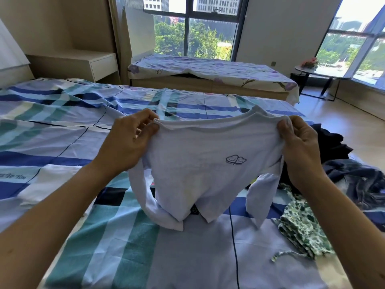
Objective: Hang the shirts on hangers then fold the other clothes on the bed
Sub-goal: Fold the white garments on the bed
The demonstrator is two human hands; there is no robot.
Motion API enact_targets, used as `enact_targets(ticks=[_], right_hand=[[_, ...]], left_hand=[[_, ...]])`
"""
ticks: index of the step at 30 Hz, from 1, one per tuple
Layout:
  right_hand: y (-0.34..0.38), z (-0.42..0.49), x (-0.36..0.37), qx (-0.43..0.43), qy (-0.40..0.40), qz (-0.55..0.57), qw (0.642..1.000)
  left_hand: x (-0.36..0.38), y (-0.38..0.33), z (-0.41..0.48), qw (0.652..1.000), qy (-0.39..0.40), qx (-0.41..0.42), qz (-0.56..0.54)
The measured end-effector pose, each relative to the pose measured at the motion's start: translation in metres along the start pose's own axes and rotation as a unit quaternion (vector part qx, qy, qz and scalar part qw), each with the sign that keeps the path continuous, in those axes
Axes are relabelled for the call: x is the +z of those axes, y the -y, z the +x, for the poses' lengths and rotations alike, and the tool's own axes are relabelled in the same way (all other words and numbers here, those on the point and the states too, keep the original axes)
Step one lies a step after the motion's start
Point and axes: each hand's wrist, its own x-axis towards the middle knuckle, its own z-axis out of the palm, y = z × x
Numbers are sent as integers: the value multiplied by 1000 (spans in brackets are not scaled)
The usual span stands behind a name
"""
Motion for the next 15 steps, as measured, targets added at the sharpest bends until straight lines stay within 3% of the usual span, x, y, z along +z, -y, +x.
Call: enact_targets(ticks=[3,9,15], right_hand=[[0,-3,1,-32,26,-21,999],[8,-6,-3,-56,76,-36,995],[46,-11,-12,-27,138,108,984]], left_hand=[[-2,4,0,996,-74,5,45],[-8,-7,-1,987,-157,-45,3],[-40,-34,7,986,-162,12,30]])
